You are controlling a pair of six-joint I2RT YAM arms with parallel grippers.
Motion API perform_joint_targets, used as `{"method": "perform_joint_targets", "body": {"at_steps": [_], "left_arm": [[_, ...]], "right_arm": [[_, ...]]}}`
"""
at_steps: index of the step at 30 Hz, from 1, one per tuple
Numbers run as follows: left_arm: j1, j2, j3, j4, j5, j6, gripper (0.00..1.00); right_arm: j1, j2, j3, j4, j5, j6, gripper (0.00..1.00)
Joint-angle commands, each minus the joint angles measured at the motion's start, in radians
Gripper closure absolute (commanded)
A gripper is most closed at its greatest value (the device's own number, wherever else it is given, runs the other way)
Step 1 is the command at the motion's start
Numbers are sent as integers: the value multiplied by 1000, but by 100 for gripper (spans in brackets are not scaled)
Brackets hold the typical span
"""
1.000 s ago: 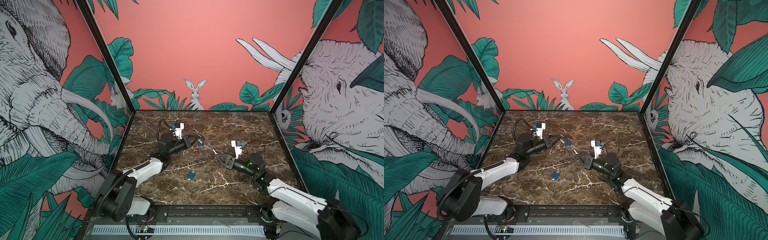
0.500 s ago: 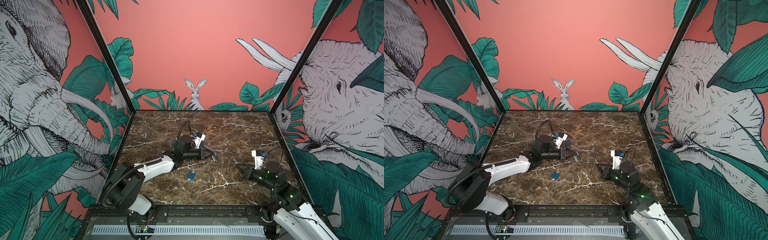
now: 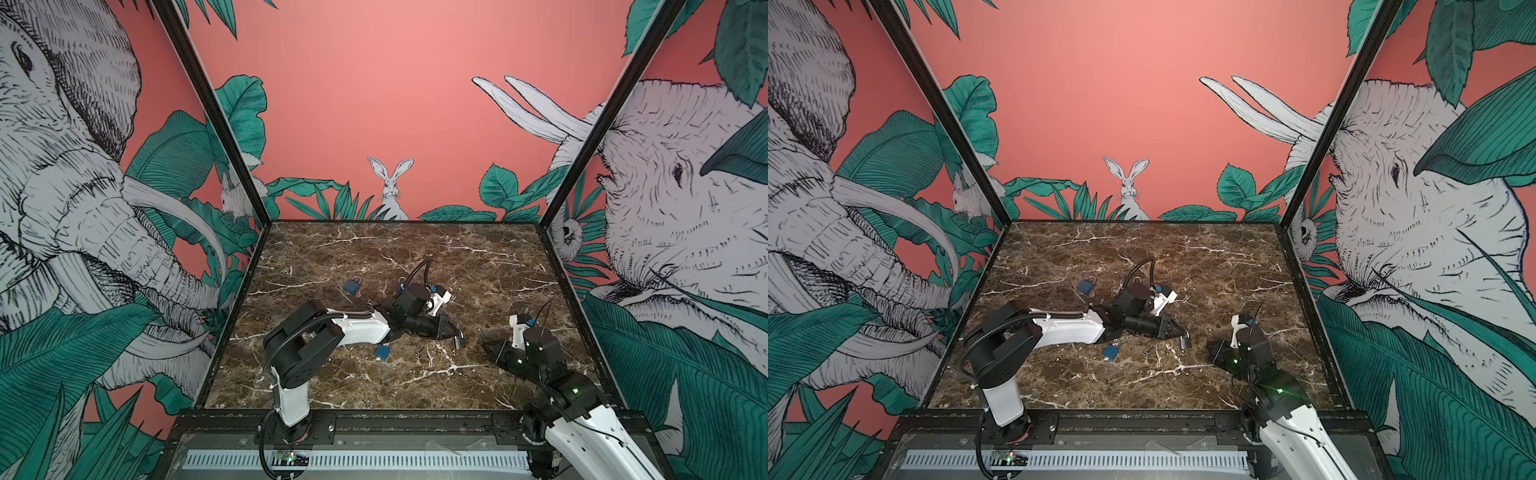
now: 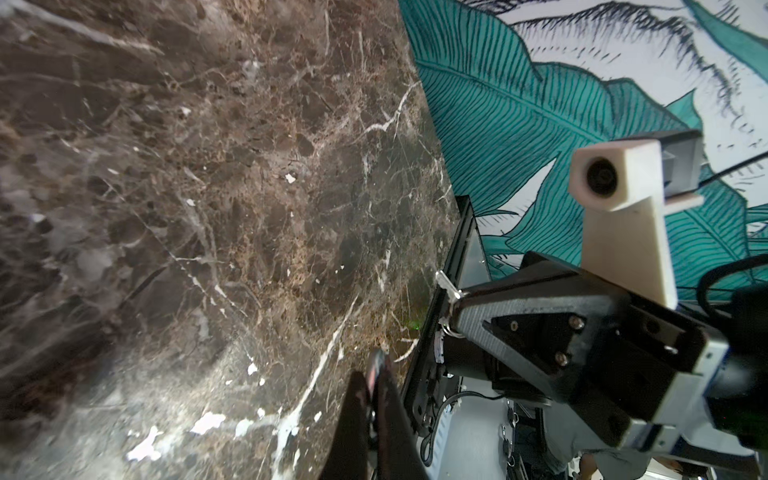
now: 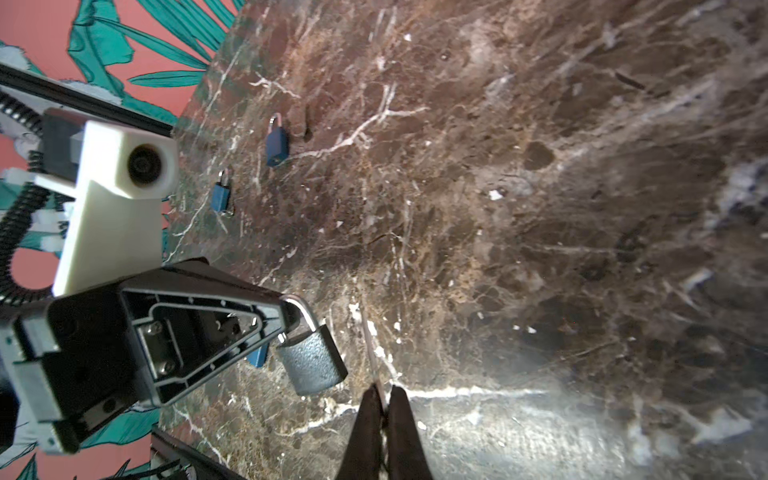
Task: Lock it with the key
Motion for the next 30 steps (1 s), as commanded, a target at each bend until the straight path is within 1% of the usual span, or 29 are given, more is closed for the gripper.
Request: {"method": "perform_joint_targets", "body": {"at_steps": [1, 9, 13, 17, 20, 21, 28, 30], "left_arm": [[-12, 29, 47, 10, -14, 7, 100], [-17, 123, 109, -5, -23, -10, 100], [-24, 170, 164, -42, -23, -3, 100], [-25, 210, 188, -45, -23, -11, 100], [-26, 226, 203, -67, -23, -10, 100], [-26, 228, 205, -76, -58, -8, 100], [-26, 253, 223, -109, -66, -5, 100], [-27, 256, 225, -113, -68, -5, 97]], "right_arm": [[-39, 16, -9, 31, -30, -1, 100], [-112, 77, -38, 91, -100, -31, 100], [-138, 76, -44, 102, -127, -38, 100], [-166, 70, -58, 100, -151, -45, 100], [-186, 73, -66, 102, -164, -58, 100], [-192, 74, -69, 100, -167, -63, 100], [-234, 104, -79, 128, -206, -81, 100], [-239, 116, -84, 136, -209, -88, 100]]}}
